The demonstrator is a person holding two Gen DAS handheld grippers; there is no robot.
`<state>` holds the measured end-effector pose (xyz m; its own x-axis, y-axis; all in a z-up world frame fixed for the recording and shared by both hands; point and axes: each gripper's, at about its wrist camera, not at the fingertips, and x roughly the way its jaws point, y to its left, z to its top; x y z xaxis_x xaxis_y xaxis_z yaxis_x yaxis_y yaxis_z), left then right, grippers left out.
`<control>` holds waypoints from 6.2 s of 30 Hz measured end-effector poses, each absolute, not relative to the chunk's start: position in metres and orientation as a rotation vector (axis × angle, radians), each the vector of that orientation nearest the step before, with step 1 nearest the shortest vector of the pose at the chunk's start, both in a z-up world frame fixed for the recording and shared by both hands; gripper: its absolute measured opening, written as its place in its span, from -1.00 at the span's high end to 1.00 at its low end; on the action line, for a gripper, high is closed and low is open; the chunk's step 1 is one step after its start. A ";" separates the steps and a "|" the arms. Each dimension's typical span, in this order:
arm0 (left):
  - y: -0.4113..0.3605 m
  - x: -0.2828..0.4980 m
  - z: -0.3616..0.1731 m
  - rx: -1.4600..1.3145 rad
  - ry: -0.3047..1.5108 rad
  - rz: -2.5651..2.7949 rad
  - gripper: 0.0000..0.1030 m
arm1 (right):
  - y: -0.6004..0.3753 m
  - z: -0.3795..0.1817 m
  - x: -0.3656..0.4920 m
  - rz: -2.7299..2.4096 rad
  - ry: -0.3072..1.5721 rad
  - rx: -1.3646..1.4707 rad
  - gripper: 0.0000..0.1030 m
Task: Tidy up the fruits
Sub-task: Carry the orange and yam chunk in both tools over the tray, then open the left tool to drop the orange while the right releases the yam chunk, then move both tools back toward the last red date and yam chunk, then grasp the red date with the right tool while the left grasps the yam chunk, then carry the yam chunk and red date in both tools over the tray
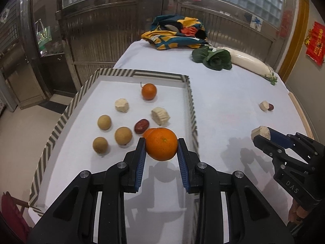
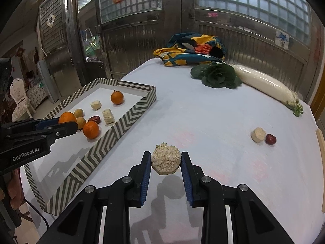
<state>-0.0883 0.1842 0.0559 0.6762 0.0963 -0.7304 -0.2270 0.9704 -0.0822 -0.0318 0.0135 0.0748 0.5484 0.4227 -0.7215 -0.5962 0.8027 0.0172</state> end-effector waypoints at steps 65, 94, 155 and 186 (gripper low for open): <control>0.252 -0.076 0.019 -0.207 0.929 0.287 0.42 | 0.179 0.032 -0.044 0.941 0.901 -0.490 0.45; 0.189 -0.067 0.050 -0.196 0.868 0.181 -0.23 | 0.061 0.069 -0.033 0.860 0.879 -0.218 0.43; -0.012 0.101 0.021 -0.129 1.007 -0.126 0.44 | -0.176 0.049 0.127 0.382 0.902 0.023 0.52; 0.137 -0.077 0.050 -0.136 0.828 0.148 0.44 | 0.005 0.066 -0.037 0.698 0.828 -0.144 0.52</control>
<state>-0.0772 0.1367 0.0505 0.6672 0.0777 -0.7408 -0.1838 0.9810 -0.0626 -0.0373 0.0049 0.0656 0.4699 0.5128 -0.7185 -0.6210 0.7705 0.1438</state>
